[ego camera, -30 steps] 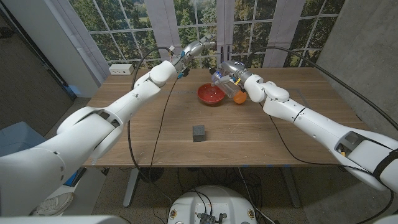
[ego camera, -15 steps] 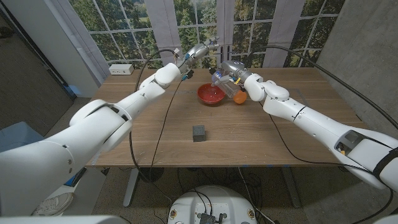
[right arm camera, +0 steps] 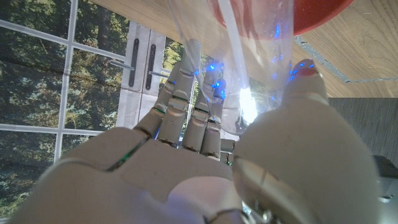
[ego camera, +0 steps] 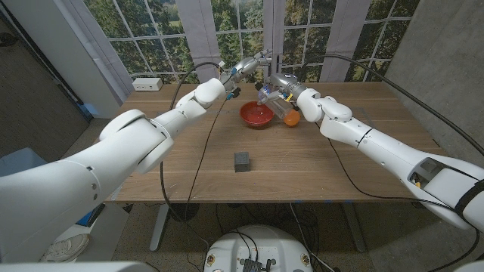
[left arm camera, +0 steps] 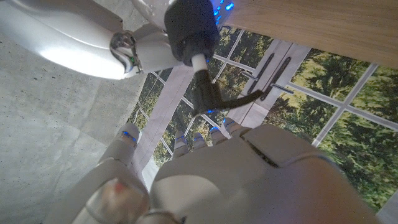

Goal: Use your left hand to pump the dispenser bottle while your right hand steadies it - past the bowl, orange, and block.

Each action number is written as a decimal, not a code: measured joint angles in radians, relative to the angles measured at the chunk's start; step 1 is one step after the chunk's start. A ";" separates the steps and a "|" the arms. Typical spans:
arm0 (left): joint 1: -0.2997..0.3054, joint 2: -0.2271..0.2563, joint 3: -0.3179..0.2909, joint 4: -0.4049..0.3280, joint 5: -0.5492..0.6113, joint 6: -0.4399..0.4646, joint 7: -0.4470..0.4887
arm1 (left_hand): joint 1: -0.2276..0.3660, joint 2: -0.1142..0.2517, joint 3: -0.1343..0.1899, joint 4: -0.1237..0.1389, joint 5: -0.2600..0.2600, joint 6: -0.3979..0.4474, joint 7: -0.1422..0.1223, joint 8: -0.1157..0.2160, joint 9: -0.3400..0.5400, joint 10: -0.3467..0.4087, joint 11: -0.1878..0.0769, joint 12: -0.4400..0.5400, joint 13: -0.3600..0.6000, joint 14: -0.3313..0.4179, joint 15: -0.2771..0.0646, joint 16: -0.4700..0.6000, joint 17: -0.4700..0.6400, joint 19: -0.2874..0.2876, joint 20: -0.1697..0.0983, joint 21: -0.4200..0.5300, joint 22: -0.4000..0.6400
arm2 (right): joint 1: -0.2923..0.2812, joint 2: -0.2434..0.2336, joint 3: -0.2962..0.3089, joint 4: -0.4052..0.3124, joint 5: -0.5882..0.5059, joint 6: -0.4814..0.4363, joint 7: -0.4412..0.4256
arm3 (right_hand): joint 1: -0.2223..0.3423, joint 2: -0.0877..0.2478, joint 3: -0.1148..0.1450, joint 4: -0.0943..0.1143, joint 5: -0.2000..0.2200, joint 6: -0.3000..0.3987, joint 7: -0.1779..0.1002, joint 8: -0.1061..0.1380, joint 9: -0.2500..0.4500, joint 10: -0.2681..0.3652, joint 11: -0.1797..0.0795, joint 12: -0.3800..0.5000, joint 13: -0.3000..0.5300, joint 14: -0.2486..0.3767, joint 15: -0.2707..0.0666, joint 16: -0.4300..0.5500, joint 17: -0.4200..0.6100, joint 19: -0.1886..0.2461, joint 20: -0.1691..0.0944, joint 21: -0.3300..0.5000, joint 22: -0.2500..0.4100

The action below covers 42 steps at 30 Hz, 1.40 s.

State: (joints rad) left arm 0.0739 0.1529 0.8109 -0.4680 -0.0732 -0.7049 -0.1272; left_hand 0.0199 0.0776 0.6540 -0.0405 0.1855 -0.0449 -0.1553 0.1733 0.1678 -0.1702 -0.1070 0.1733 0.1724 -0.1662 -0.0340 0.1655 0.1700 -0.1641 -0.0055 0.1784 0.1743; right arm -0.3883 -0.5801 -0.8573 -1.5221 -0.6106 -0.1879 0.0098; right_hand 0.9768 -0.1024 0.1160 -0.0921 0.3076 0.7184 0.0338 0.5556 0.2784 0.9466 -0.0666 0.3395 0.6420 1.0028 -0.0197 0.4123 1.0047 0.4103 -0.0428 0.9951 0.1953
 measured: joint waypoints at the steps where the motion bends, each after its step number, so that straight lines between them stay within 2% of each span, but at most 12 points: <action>1: -0.002 -0.004 0.003 0.006 -0.001 0.000 -0.001 | 0.000 0.000 0.000 0.000 0.000 0.000 0.000 0.000 0.000 0.000 0.000 0.000 0.000 0.000 0.000 0.000 0.000 0.000 0.000 0.000 0.000 | 0.000 0.000 0.000 -0.001 0.000 -0.002 0.001 | 0.000 0.000 0.000 0.000 0.000 0.000 0.000 0.000 0.000 0.000 0.000 0.000 0.000 0.000 0.000 0.000 0.000 0.000 0.000 0.000 0.000; 23: -0.014 -0.037 0.052 0.053 -0.008 -0.003 0.009 | 0.000 0.000 -0.004 0.004 0.000 -0.004 0.004 0.000 0.000 0.000 0.000 0.000 0.000 0.000 0.000 0.005 0.000 0.000 0.000 0.000 0.000 | -0.005 -0.003 0.006 -0.041 0.018 -0.047 0.040 | 0.000 0.000 0.000 0.000 0.000 0.013 0.012 0.000 -0.009 0.011 0.011 0.000 0.005 0.009 0.009 0.006 0.012 0.000 0.000 0.015 0.000; 30: -0.015 -0.042 0.058 0.057 -0.009 -0.010 0.009 | 0.000 0.000 -0.004 0.004 0.000 -0.007 0.007 0.000 0.000 0.000 0.000 0.005 0.000 0.000 0.000 0.005 0.000 0.000 0.000 0.000 0.000 | -0.015 -0.006 0.009 -0.064 0.019 -0.051 0.039 | 0.000 0.000 0.000 0.000 0.000 0.029 0.000 0.000 -0.009 0.017 0.017 0.000 0.005 0.011 0.011 0.010 0.018 -0.009 -0.002 0.019 0.000; 32: -0.015 -0.043 0.058 0.057 -0.011 -0.010 0.005 | 0.000 0.000 -0.006 0.002 0.000 -0.011 0.003 0.000 0.000 0.000 0.000 0.005 0.000 0.000 0.000 0.005 0.000 0.000 0.000 0.000 0.000 | -0.016 -0.006 0.009 -0.065 0.019 -0.051 0.037 | 0.002 -0.002 0.000 0.000 0.000 0.050 -0.022 0.000 -0.008 0.017 0.017 0.000 0.005 0.011 0.011 0.010 0.021 -0.009 -0.002 0.019 0.000; 34: -0.015 -0.045 0.058 0.058 -0.016 -0.012 -0.004 | 0.000 0.000 -0.007 0.001 0.000 -0.013 0.002 0.000 0.000 0.000 0.000 0.005 0.000 0.000 0.000 0.005 0.000 0.000 0.000 0.000 0.000 | -0.019 -0.006 0.011 -0.069 0.019 -0.051 0.028 | 0.015 -0.015 0.000 0.000 0.000 0.086 -0.058 -0.001 -0.008 0.017 0.017 0.000 0.005 0.013 0.012 0.012 0.022 -0.009 -0.002 0.019 0.000; 35: -0.015 -0.045 0.058 0.058 -0.016 -0.012 -0.006 | 0.000 0.000 -0.007 0.001 0.000 -0.013 0.002 0.000 0.000 0.000 0.000 0.005 0.000 0.000 0.000 0.005 0.000 0.000 0.000 0.000 0.000 | -0.020 -0.006 0.012 -0.070 0.019 -0.050 0.025 | 0.015 -0.015 0.000 0.000 0.000 0.091 -0.063 -0.003 -0.008 0.019 0.019 0.000 0.004 0.013 0.012 0.012 0.022 -0.009 -0.002 0.019 0.000; 38: -0.012 -0.046 0.058 0.058 -0.020 -0.013 -0.017 | 0.000 0.000 -0.007 0.001 0.000 -0.013 0.002 0.000 0.000 0.000 0.000 0.005 0.000 0.000 0.000 0.005 0.000 0.000 0.000 0.005 0.000 | -0.024 -0.007 0.015 -0.072 0.019 -0.049 0.014 | 0.016 -0.016 0.000 0.000 0.000 0.146 -0.118 -0.004 -0.007 0.022 0.022 -0.001 0.004 0.024 0.002 0.013 0.023 -0.009 -0.002 0.019 0.000; 41: -0.009 -0.047 0.058 0.056 -0.024 -0.013 -0.030 | 0.000 0.000 -0.007 0.001 0.000 -0.018 0.007 0.000 0.000 0.000 0.000 0.005 0.000 0.000 0.000 0.005 0.000 0.000 0.000 0.008 0.000 | -0.028 -0.006 0.018 -0.076 0.016 -0.047 0.002 | 0.016 -0.016 -0.004 -0.004 0.000 0.155 -0.126 -0.002 -0.006 0.022 0.022 -0.001 0.009 0.024 0.002 0.013 0.027 -0.009 -0.002 0.023 0.000; 42: -0.008 -0.047 0.058 0.054 -0.026 -0.013 -0.038 | 0.000 0.000 -0.007 0.001 0.000 -0.018 0.007 0.000 0.000 0.000 0.000 0.005 0.000 0.000 0.000 0.005 0.000 0.000 0.000 0.008 0.000 | -0.030 -0.006 0.019 -0.077 0.016 -0.047 -0.002 | 0.016 -0.016 -0.004 -0.004 0.000 0.159 -0.123 0.002 -0.005 0.037 0.007 -0.003 0.009 0.024 0.002 0.013 0.027 -0.009 -0.002 0.027 0.000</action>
State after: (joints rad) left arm 0.0662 0.1061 0.8686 -0.4143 -0.0995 -0.7176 -0.1657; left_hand 0.0200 0.0777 0.6473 -0.0393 0.1854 -0.0629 -0.1482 0.1733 0.1678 -0.1701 -0.1070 0.1781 0.1725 -0.1662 -0.0340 0.1703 0.1699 -0.1640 -0.0055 0.1861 0.1743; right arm -0.4182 -0.5864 -0.8383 -1.5987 -0.5948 -0.2347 0.0077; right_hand 0.9925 -0.1181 0.1116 -0.0965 0.3076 0.8772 -0.0894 0.5574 0.2738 0.9840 -0.0600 0.3364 0.6507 1.0267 -0.0173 0.4256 1.0313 0.4013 -0.0445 1.0216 0.1955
